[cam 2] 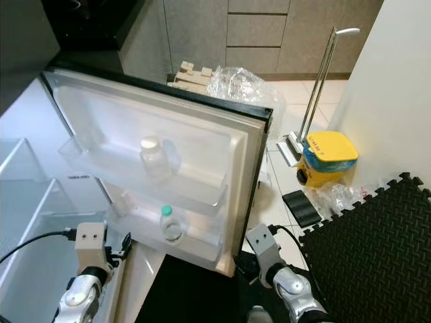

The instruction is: Restocking fridge

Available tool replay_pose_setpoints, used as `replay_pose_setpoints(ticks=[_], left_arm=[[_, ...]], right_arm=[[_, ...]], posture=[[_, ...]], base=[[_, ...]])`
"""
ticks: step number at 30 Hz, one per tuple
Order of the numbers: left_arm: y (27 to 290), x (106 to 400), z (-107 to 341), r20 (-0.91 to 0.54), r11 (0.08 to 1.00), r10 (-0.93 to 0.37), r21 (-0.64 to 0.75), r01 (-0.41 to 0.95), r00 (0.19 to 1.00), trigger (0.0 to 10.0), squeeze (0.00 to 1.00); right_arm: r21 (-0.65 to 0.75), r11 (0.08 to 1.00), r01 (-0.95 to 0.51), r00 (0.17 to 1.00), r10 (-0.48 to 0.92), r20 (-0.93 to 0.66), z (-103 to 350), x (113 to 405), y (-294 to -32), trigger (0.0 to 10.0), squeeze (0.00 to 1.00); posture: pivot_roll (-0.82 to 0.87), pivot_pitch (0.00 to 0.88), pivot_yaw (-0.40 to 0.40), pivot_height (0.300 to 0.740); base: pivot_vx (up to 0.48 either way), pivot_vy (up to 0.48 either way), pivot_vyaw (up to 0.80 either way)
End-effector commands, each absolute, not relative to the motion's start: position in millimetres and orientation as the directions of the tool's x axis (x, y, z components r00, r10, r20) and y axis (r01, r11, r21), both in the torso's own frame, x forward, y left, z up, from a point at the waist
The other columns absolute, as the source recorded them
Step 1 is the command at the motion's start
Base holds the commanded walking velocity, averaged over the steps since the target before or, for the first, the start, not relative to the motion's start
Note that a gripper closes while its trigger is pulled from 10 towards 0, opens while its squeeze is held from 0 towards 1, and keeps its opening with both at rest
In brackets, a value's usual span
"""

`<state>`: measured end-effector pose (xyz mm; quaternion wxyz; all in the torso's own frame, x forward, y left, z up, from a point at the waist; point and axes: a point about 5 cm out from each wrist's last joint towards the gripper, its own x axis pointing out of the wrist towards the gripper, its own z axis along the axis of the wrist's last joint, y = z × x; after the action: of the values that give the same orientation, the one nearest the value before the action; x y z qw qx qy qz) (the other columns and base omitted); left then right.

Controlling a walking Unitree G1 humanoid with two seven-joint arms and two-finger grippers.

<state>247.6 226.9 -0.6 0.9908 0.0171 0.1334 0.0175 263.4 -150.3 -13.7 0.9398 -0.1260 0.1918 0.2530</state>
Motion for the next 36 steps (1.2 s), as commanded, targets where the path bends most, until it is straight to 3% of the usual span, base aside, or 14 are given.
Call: replay_pose_setpoints(ticks=[1,27,36], left_arm=[[220.4,245.3,-5.0,-0.275,1.000,0.018,0.021,-0.013,0.961,10.0,0.00],[215.6,245.9,-4.8,-0.263,1.000,0.003,0.009,0.000,0.965,10.0,0.00],[214.0,245.4,-5.3,-0.263,1.000,-0.006,0.013,0.009,0.965,10.0,0.00]], right_arm=[[-0.129,0.843,-0.522,0.788,0.418,-0.451,-20.8,255.8,-152.0,10.0,0.00],[-0.081,0.849,-0.521,0.785,0.440,-0.437,-21.4,253.8,-148.6,10.0,0.00],[-0.123,0.852,-0.508,0.798,0.413,-0.438,-20.8,255.5,-148.8,10.0,0.00]], posture=[[-0.07,0.080,-0.025,0.684],[-0.06,0.078,-0.014,0.684],[-0.06,0.077,-0.011,0.719]], base=[[0.000,0.000,0.00],[0.000,0.000,0.00],[0.000,0.000,0.00]])
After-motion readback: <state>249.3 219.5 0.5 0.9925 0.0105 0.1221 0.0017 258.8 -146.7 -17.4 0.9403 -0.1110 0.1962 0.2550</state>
